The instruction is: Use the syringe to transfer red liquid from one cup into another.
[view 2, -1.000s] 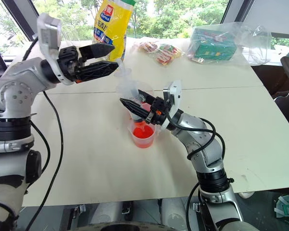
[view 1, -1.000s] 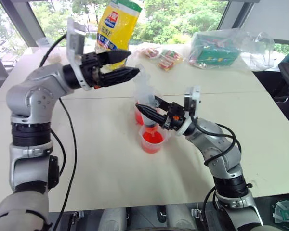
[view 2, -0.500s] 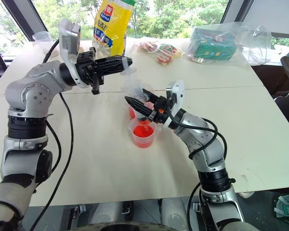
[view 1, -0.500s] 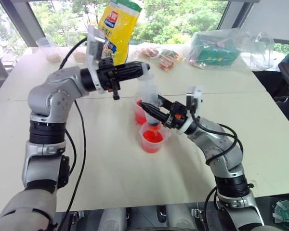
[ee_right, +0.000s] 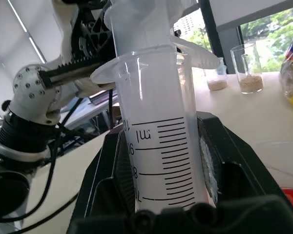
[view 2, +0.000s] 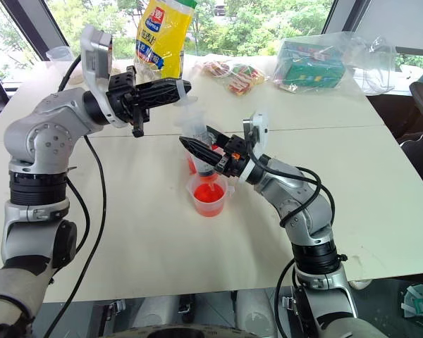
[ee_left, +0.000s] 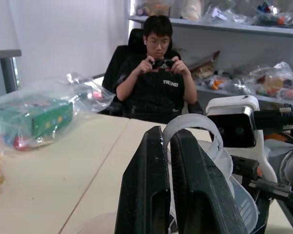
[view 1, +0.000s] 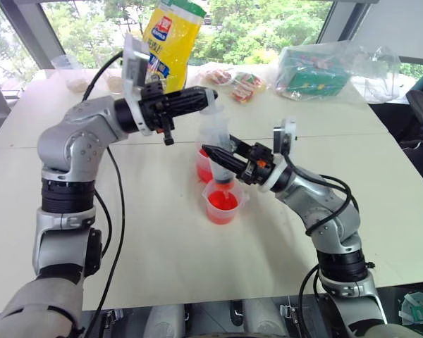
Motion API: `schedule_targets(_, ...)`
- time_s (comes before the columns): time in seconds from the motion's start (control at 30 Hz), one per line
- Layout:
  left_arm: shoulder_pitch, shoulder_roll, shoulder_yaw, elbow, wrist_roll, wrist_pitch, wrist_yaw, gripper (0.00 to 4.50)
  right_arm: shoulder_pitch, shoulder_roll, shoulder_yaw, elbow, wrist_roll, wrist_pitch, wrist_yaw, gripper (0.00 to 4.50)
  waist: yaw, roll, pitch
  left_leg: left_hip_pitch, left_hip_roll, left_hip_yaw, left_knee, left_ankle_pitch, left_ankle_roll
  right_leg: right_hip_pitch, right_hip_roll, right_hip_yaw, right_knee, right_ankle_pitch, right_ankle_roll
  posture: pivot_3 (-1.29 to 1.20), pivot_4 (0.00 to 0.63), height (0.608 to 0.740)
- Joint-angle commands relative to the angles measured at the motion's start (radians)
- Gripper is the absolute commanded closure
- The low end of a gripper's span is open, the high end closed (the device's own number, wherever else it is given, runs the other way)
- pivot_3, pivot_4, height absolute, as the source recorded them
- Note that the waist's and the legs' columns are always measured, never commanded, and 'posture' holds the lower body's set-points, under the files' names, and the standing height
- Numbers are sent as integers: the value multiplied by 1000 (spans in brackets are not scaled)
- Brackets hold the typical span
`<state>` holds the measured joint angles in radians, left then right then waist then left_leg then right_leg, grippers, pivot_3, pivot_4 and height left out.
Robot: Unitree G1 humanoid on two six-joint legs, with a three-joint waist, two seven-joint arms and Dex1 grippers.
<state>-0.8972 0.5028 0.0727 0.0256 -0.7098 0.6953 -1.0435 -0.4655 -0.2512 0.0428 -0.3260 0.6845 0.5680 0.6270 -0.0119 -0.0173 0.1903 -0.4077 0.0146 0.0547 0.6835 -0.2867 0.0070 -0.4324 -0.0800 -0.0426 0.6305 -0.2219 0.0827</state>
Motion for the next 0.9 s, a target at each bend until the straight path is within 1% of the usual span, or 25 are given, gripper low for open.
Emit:
schedule_targets(0.03, 26, -8, -44, -48, -9, 24, -24, 4482, -77, 29, -73, -97, 97, 1, -47, 3099, 0, 0, 0, 0, 0, 0, 0, 0, 0, 0, 0, 0, 0, 0, 0, 0, 150, 740)
schedule_targets(0.27, 44, -7, -58, -71, -15, 40, -28, 4482, -108, 34, -97, -120, 162, 41, -94, 3099, 0, 0, 0, 0, 0, 0, 0, 0, 0, 0, 0, 0, 0, 0, 0, 0, 150, 740)
schedule_targets(0.7, 54, -9, -71, -108, -38, 84, -15, 4482, -116, 34, -102, -140, 202, 54, -134, 3099, 0, 0, 0, 0, 0, 0, 0, 0, 0, 0, 0, 0, 0, 0, 0, 0, 150, 740)
schedule_targets(0.83, 40, -5, -65, -95, -27, 78, -7, 4482, -112, 25, -96, -142, 204, 57, -136, 3099, 0, 0, 0, 0, 0, 0, 0, 0, 0, 0, 0, 0, 0, 0, 0, 0, 150, 740)
schedule_targets(0.9, 11, 2, -40, -60, -25, 81, 8, 4482, -96, 20, -86, -150, 203, 64, -133, 3099, 0, 0, 0, 0, 0, 0, 0, 0, 0, 0, 0, 0, 0, 0, 0, 0, 150, 740)
